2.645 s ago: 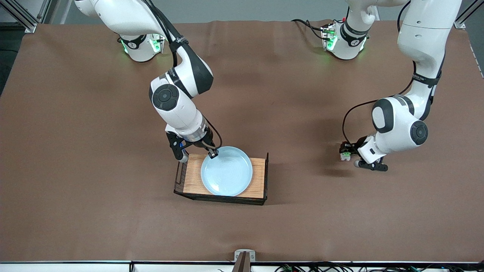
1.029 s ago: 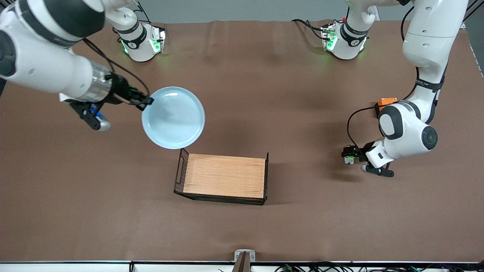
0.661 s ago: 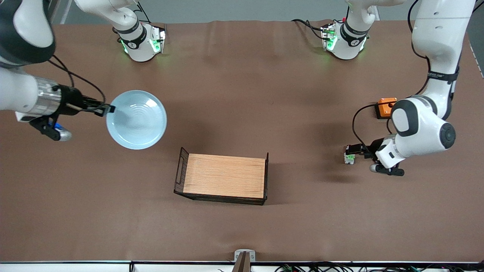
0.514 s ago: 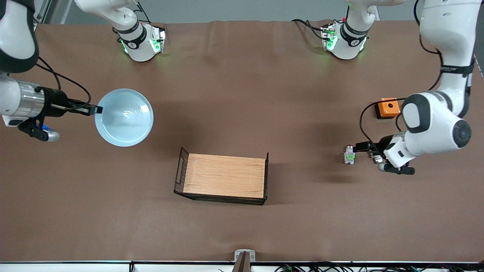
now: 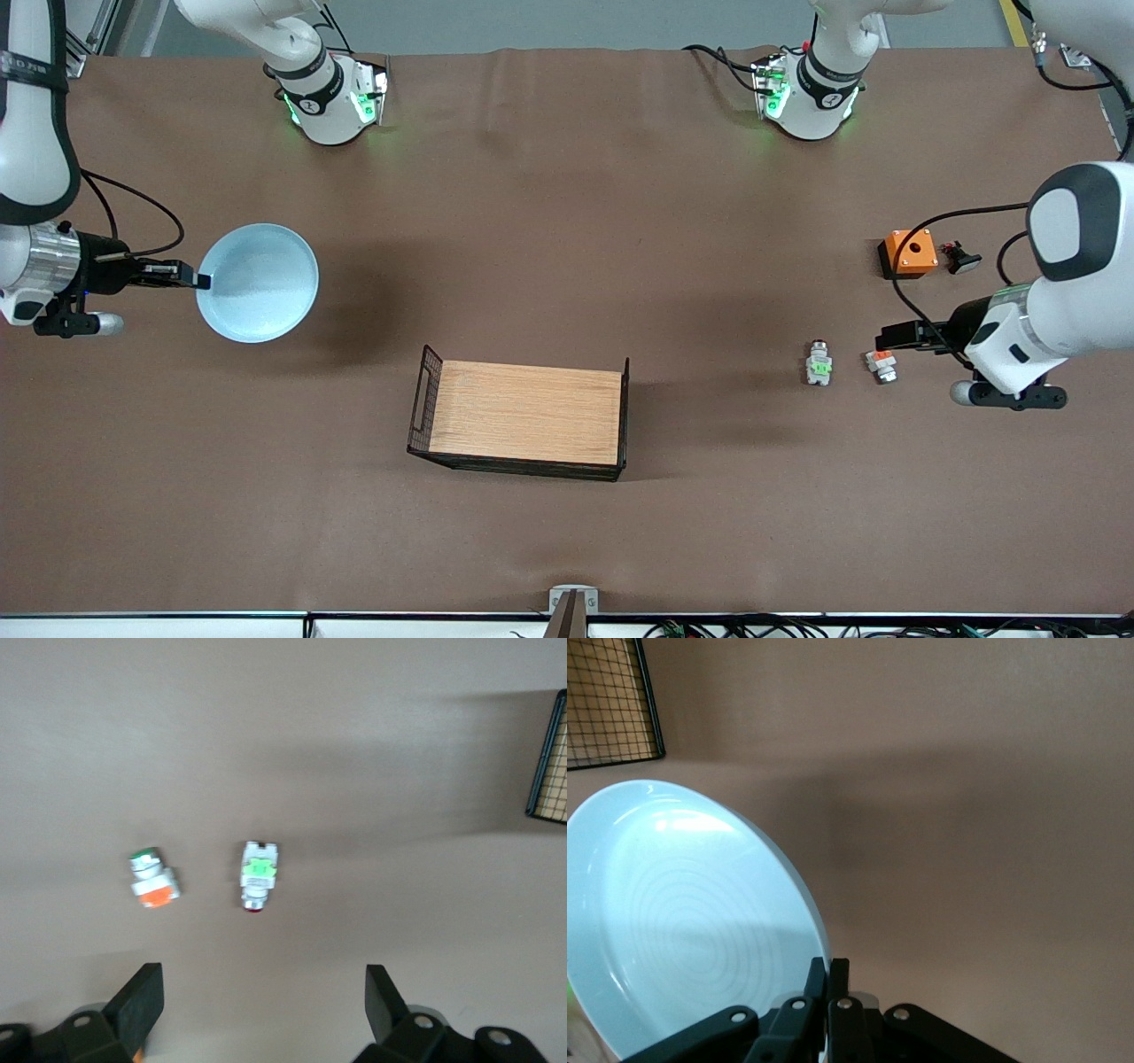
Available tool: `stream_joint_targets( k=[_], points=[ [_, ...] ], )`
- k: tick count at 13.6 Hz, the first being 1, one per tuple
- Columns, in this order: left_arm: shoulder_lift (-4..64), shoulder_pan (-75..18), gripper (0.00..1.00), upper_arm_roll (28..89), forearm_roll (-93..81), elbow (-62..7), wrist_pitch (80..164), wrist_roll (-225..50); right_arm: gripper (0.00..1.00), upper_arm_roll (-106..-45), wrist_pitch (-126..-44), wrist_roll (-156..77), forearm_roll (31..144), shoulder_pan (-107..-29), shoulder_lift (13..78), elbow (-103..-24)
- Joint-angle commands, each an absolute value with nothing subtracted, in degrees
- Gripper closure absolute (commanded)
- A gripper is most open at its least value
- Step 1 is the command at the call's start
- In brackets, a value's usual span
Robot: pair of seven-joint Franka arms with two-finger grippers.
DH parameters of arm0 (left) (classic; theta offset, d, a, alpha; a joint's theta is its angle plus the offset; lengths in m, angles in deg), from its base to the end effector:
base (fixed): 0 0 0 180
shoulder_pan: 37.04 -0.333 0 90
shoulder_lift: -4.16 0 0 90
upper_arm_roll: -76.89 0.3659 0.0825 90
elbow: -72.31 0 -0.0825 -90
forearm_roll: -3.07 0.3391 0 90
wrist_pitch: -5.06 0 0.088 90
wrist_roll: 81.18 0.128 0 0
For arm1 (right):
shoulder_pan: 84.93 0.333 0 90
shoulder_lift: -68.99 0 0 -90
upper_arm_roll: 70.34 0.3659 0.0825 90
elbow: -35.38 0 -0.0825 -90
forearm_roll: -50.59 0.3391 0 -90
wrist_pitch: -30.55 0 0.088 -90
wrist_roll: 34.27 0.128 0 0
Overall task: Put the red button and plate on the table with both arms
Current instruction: 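Lower the plate onto the table while the left gripper withdraws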
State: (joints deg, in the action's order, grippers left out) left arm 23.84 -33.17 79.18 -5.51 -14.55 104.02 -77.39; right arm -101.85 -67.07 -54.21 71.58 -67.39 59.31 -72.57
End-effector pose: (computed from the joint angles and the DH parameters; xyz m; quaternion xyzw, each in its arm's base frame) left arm 0.6193 -0.0375 0.4949 0.9952 -0.0309 -0.0645 0.0674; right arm 0.5187 -0.0713 0.4607 -0.9789 0.0059 0.1119 0.1710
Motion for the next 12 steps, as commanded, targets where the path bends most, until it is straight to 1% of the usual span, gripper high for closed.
stream_joint_targets(
  k=[1, 3, 5, 8, 10, 12],
  points=[
    [23.8, -33.0, 0.00, 76.5, -0.5, -8.0, 97.0, -78.2, 0.99, -101.5, -70.2, -64.6, 72.1, -70.6, 55.0, -72.5],
    [22.3, -32.9, 0.00, 76.0, -0.9, -6.4, 91.8, -79.1, 0.99, -101.4, -73.8, -71.9, 72.6, -71.7, 51.1, -72.5],
    [19.6, -32.8, 0.00, 76.0, -0.8, -6.3, 90.7, -80.9, 0.99, -101.2, -77.5, -76.7, 72.7, -72.5, 48.0, -72.5],
    [15.0, -33.0, 0.00, 75.0, -0.6, -6.9, 89.1, -83.6, 0.98, -101.1, -79.6, -85.0, 77.7, -74.5, 43.4, -72.3],
    [11.9, -33.2, 0.00, 74.4, -0.1, -9.0, 87.8, -82.5, 0.98, -100.8, -82.2, -89.0, 79.1, -75.4, 41.0, -72.1],
    [7.5, -33.3, 0.00, 74.3, -0.1, -13.5, 88.4, -82.1, 0.98, -99.3, -84.3, -94.0, 80.6, -77.5, 39.2, -72.1]
  ],
)
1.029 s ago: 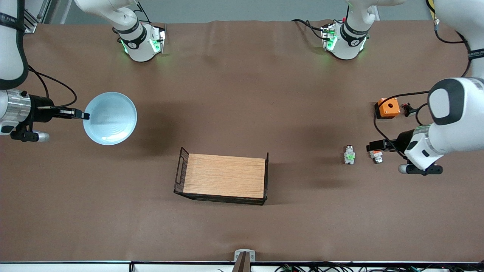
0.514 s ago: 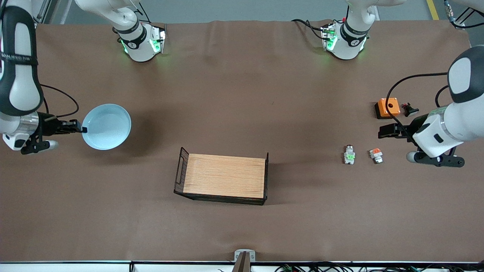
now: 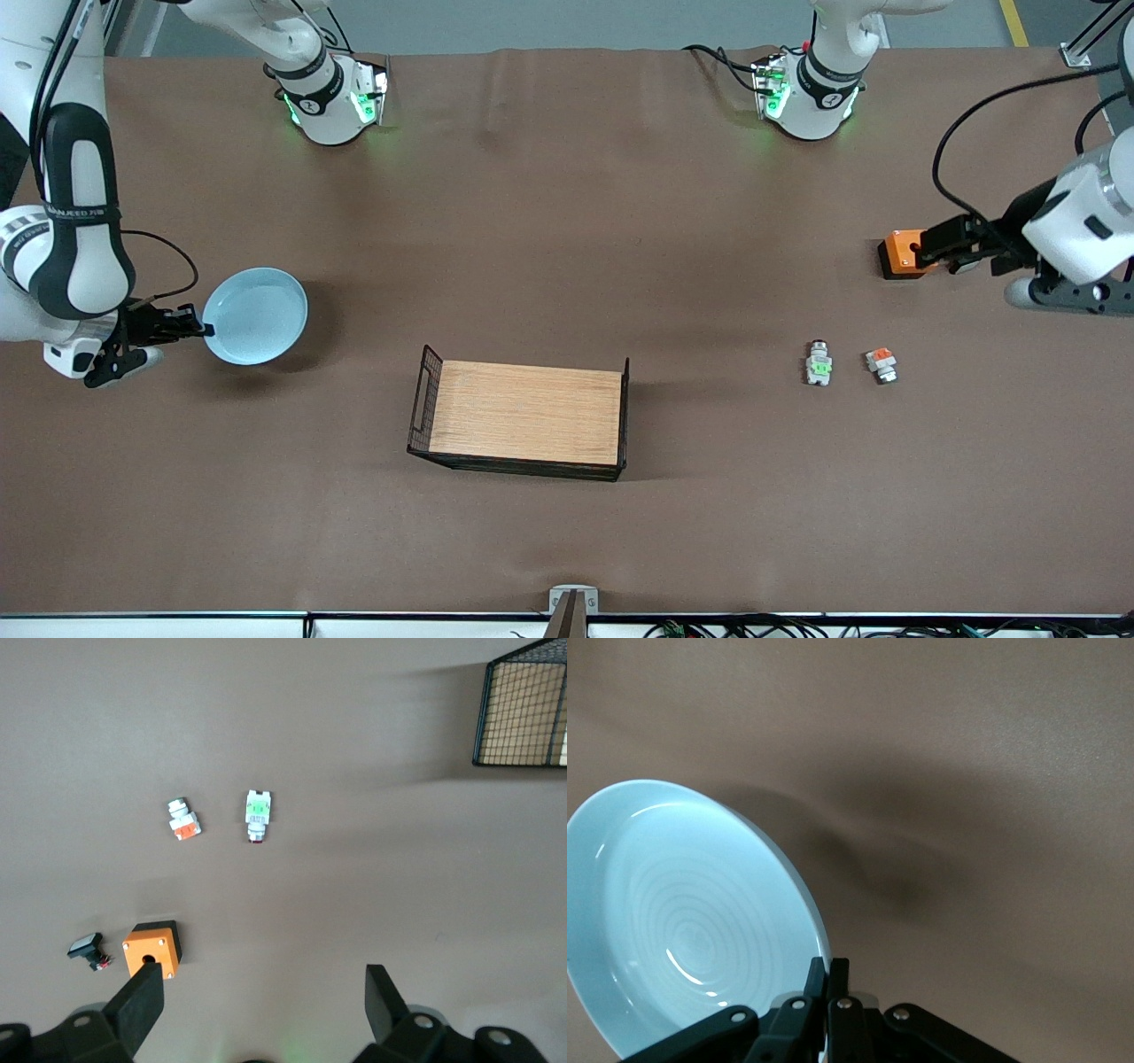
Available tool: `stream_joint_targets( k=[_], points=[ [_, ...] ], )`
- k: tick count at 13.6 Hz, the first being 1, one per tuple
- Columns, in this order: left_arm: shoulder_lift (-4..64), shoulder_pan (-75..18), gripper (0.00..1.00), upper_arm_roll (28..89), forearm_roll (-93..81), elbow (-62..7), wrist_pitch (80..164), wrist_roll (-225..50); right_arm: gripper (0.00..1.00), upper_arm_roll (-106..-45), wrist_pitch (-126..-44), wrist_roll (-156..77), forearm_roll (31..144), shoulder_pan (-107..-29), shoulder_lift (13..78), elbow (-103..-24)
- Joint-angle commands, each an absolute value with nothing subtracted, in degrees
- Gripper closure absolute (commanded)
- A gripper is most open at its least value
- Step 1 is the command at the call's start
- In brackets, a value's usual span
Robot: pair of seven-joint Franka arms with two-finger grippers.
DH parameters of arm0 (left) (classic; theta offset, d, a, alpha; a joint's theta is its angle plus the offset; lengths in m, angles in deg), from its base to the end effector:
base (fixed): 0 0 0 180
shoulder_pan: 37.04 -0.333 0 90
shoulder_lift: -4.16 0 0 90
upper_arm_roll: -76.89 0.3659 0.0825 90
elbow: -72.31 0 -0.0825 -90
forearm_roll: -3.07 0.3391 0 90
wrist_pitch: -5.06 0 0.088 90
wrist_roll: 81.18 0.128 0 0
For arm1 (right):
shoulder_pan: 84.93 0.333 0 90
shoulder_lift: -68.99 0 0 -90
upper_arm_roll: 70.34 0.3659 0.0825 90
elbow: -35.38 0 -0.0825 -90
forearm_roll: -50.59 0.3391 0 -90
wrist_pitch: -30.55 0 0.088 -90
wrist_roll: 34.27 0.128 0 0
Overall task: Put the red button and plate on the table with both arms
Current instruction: 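Lower the plate onto the table while the left gripper withdraws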
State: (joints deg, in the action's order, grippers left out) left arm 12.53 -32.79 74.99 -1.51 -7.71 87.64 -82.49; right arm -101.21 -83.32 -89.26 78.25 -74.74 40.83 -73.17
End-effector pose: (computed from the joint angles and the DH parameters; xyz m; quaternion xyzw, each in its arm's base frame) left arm 0.5419 -0.0678 0.6393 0.9968 -0.0452 -0.0532 0.0389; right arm 0.5611 -0.1439 0.3071 -0.9713 -0.1692 0.0697 0.1516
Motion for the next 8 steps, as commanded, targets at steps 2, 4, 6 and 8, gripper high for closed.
stream_joint_targets(
  k=[2, 4, 6, 8],
  points=[
    [4.3, -33.4, 0.00, 73.7, -0.1, -16.7, 89.7, -82.1, 0.98, -98.8, -86.6, -97.1, 81.0, -78.0, 37.9, -72.1],
    [0.0, -33.4, 0.00, 72.9, 0.5, -22.3, 93.8, -82.1, 0.98, -98.6, -89.1, -99.4, 81.2, -78.3, 36.4, -72.0],
    [-1.6, -33.4, 0.00, 72.9, 1.3, -24.0, 95.7, -82.1, 0.97, -97.1, -90.6, -101.6, 82.7, -79.5, 35.4, -72.0],
    [-1.9, -33.2, 0.00, 72.7, 3.9, -23.8, 96.6, -82.1, 0.97, -96.9, -90.9, -103.7, 85.0, -79.5, 34.0, -71.8]
  ],
)
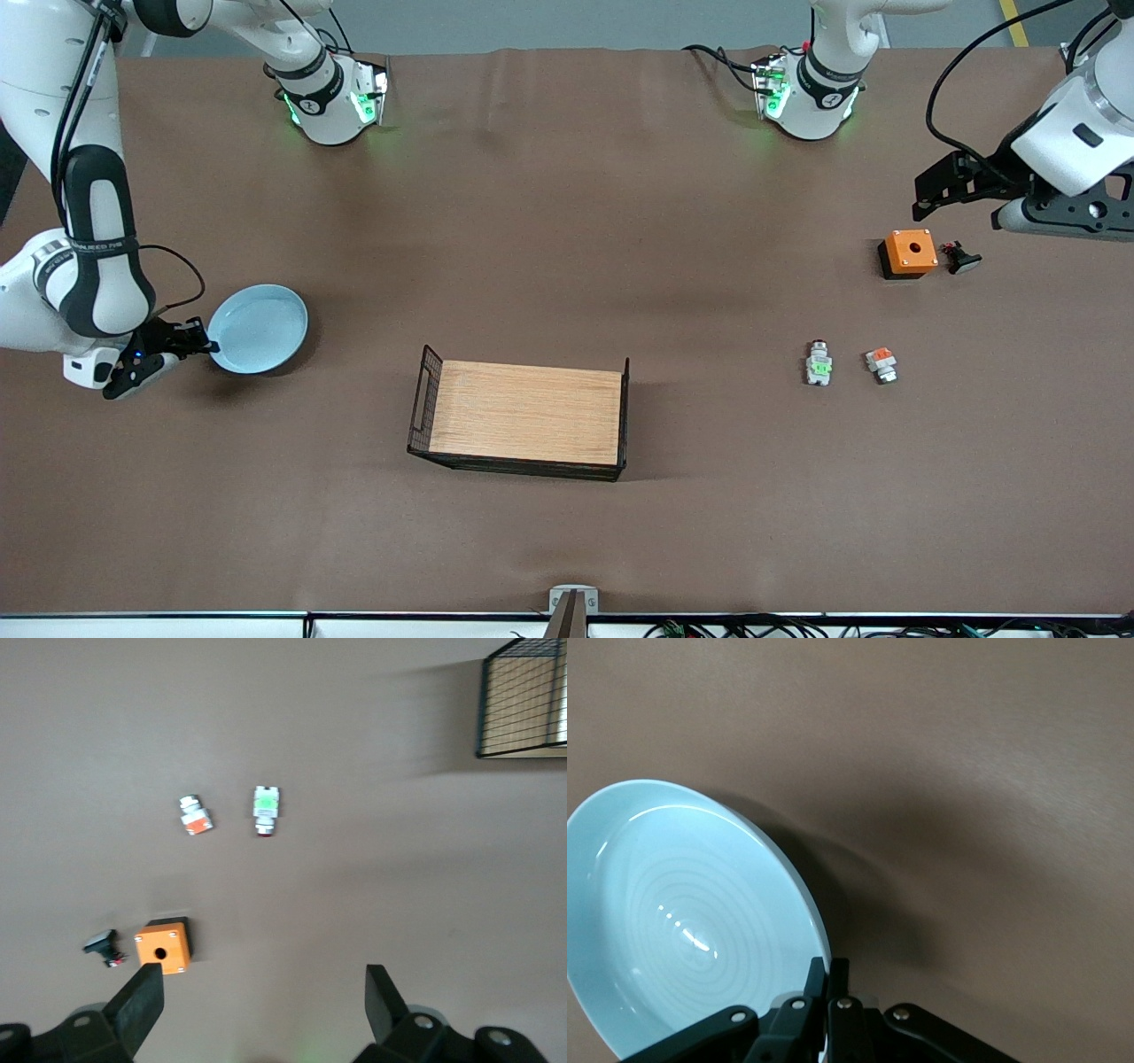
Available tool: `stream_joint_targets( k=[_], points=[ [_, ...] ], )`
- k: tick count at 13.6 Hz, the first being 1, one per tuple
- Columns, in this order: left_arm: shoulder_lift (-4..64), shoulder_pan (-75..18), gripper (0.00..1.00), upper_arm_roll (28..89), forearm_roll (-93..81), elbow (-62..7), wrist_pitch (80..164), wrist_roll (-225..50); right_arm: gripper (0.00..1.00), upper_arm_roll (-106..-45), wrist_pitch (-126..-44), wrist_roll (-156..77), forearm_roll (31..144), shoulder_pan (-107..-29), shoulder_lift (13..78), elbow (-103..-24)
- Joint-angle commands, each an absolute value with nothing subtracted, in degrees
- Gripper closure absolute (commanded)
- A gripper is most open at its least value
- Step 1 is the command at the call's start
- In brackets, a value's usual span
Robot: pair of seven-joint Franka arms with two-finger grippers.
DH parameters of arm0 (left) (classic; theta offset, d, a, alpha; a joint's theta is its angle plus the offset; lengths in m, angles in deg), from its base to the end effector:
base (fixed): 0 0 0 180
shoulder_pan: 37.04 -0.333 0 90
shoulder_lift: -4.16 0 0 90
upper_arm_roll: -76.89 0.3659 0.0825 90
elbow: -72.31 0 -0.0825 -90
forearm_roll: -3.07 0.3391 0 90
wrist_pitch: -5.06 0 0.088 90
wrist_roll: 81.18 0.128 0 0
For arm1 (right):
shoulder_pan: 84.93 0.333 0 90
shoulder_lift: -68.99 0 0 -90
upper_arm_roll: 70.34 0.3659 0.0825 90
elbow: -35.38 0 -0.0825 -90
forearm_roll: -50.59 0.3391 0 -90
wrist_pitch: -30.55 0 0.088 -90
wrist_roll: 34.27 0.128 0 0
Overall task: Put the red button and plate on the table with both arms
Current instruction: 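Open the right gripper and retract it from the plate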
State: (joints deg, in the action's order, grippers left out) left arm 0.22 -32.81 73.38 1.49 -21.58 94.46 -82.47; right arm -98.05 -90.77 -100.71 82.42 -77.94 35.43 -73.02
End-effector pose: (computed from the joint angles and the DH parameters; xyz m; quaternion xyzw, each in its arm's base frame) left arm 0.4779 -0.0699 0.6576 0.9983 -0.0562 -0.0058 0.0113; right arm 0.5737 -0.1563 0.2573 -0.9612 -0.2322 0.0352 0.1446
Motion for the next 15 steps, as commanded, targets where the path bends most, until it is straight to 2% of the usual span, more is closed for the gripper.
stream_joint_targets(
  k=[1, 3, 5, 6, 8, 9, 10, 12, 15],
  points=[
    [-2.2, -33.1, 0.00, 72.8, 4.0, -23.8, 96.9, -82.1, 0.96, -96.9, -91.3, -103.8, 85.0, -79.5, 33.7, -71.7],
    [-2.3, -33.1, 0.00, 71.9, 5.5, -23.9, 96.8, -82.3, 0.95, -96.9, -92.1, -103.8, 85.0, -79.5, 33.0, -71.3],
    [-2.6, -33.1, 0.00, 71.7, 5.5, -24.0, 96.7, -83.4, 0.83, -96.9, -92.1, -103.4, 85.0, -79.4, 33.0, -71.0],
    [-2.6, -33.1, 0.00, 71.7, 5.4, -24.0, 96.7, -83.5, 0.72, -96.9, -92.1, -102.9, 85.0, -79.4, 33.0, -70.9],
    [-2.3, -33.3, 0.00, 71.7, 4.7, -23.8, 96.3, -83.7, 0.36, -96.9, -91.9, -102.2, 85.0, -79.2, 33.0, -70.4],
    [-2.4, -33.4, 0.00, 71.7, 4.7, -23.7, 96.3, -84.0, 0.08, -96.9, -91.4, -101.6, 85.0, -79.1, 33.0, -69.9],
    [-2.3, -33.4, 0.00, 71.7, 4.6, -23.7, 96.3, -84.2, 0.00, -96.9, -90.6, -101.0, 84.7, -79.1, 33.2, -69.6],
    [-2.4, -33.4, 0.00, 71.7, 3.3, -23.7, 95.8, -84.7, 0.00, -97.1, -83.6, -95.7, 84.0, -79.0, 33.6, -66.8],
    [-2.5, -33.4, 0.00, 72.1, 1.3, -23.4, 94.4, -84.8, 0.00, -96.7, -70.7, -78.6, 74.6, -77.8, 34.9, -56.3]
  ],
)
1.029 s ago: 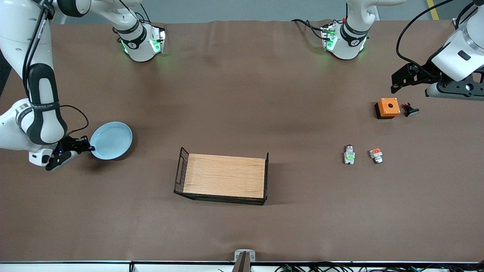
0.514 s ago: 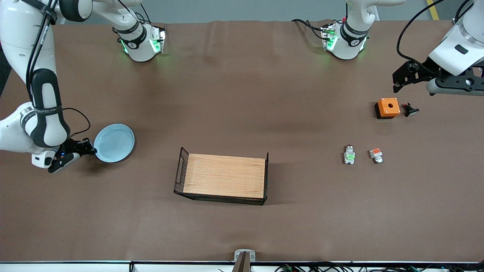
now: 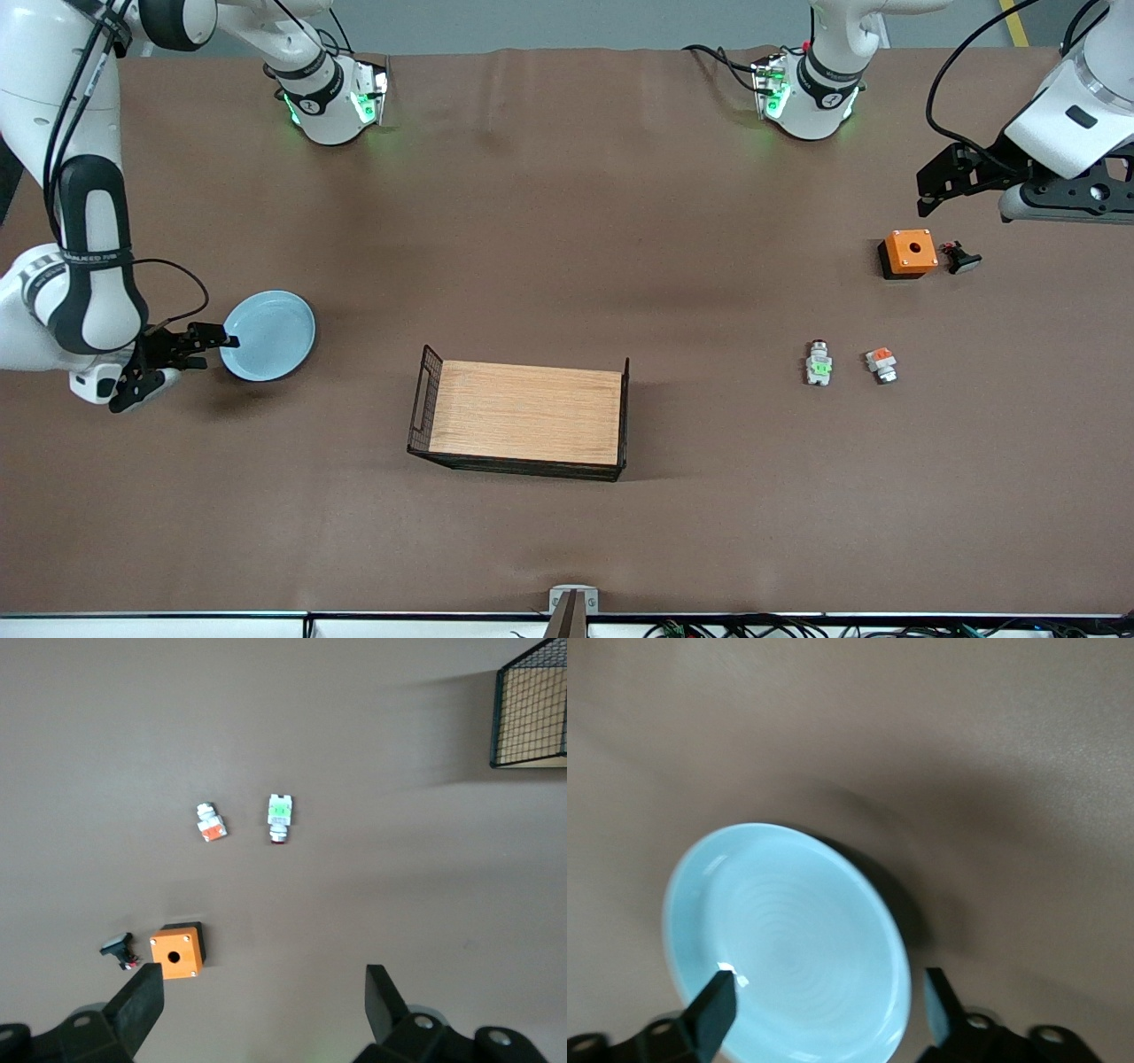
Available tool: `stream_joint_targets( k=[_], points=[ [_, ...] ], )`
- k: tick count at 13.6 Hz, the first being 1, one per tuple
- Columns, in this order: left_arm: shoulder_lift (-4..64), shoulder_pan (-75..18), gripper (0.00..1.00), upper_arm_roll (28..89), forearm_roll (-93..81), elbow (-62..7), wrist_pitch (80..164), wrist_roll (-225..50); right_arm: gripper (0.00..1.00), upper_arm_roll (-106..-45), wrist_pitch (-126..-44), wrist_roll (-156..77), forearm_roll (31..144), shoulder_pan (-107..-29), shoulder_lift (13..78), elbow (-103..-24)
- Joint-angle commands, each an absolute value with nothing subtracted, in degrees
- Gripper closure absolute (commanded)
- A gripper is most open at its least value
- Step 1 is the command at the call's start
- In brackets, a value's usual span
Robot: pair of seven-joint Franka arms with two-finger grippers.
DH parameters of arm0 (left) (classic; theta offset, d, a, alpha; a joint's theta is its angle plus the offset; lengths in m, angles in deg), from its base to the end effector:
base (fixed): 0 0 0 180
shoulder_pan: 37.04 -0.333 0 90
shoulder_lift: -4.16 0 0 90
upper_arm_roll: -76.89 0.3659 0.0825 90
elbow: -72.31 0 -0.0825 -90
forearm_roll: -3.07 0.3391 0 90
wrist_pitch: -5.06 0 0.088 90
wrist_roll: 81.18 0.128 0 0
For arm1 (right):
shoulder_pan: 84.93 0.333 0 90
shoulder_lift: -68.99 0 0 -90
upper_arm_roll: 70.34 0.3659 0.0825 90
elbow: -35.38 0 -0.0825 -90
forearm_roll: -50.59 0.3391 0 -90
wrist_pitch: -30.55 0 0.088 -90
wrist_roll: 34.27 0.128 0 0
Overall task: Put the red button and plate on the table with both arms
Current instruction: 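Open the right gripper and retract it from the plate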
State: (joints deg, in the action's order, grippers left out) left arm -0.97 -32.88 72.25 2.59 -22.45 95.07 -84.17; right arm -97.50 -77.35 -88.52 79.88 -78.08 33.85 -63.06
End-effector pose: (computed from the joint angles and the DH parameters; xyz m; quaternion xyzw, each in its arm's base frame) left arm 0.4708 -0.0762 0.6619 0.9987 -0.0505 0.0031 0.0009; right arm 0.6017 -0.1343 0.2881 -0.9643 -0.1792 0.0869 0.1747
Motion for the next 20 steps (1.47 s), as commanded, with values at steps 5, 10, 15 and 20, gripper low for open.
stream_joint_targets(
  k=[5, 10, 15, 20],
  points=[
    [-2.5, -33.4, 0.00, 71.6, 1.3, -23.4, 94.4, -84.5, 0.00, -91.5, -52.5, -56.7, 61.8, -76.7, 41.4, -45.0],
    [-2.4, -33.4, 0.00, 71.7, 1.5, -23.3, 94.7, -84.2, 0.00, -79.2, -41.6, -43.4, 52.6, -80.5, 53.1, -42.1],
    [-2.5, -33.4, 0.00, 71.7, 1.8, -23.3, 94.8, -84.2, 0.00, -72.6, -37.5, -41.4, 52.3, -86.8, 61.8, -43.1],
    [-2.4, -33.4, 0.00, 71.6, 2.0, -23.4, 94.6, -84.7, 0.00, -70.4, -37.7, -32.5, 52.3, -88.5, 70.9, -48.9]
  ],
)
